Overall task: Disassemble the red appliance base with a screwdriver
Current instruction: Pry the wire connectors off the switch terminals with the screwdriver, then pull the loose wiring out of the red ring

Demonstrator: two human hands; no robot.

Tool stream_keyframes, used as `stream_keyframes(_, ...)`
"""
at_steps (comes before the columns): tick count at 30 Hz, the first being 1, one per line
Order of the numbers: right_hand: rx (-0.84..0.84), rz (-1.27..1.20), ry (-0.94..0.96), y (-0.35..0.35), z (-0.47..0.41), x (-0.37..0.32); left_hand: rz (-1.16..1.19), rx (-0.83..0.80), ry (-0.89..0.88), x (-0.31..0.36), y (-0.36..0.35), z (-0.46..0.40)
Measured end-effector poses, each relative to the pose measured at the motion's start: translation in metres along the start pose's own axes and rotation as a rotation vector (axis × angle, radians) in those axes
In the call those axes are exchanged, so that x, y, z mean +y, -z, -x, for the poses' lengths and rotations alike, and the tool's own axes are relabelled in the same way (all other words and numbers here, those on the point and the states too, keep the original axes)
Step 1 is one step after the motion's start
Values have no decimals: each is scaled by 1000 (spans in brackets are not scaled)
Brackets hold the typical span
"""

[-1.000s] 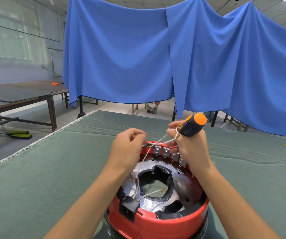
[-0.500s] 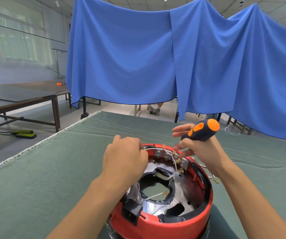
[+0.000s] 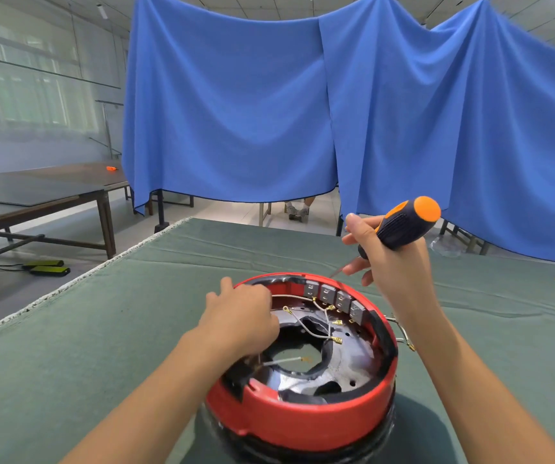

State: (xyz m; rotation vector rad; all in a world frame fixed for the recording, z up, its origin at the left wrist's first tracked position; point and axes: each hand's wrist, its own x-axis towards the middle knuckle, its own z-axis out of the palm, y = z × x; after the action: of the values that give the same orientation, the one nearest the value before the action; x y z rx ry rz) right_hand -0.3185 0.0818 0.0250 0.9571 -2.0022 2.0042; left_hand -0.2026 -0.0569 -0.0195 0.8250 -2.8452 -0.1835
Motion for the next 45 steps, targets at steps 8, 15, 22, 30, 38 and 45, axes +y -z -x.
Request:
stream_keyframes(8, 15, -19, 32, -1, 1, -1, 402, 371, -51, -7, 21, -23)
stream_keyframes(15, -37, -197, -73, -2, 4, -5, -12, 55, 199, -11, 16, 13)
stream_keyframes(22, 35, -295, -55, 9, 11, -29, 480, 112, 102, -30, 5, -19)
stream_keyframes(30, 137, -340, 13, 9, 12, -39, 507, 99, 217, -14, 3, -9)
stream_keyframes(38, 79, -300, 29, 12, 10, -38, 609, -20, 31, -17, 7, -4)
stream_keyframes(45, 119, -378, -24, 12, 7, -33, 497, -212, -283, -25, 21, -28)
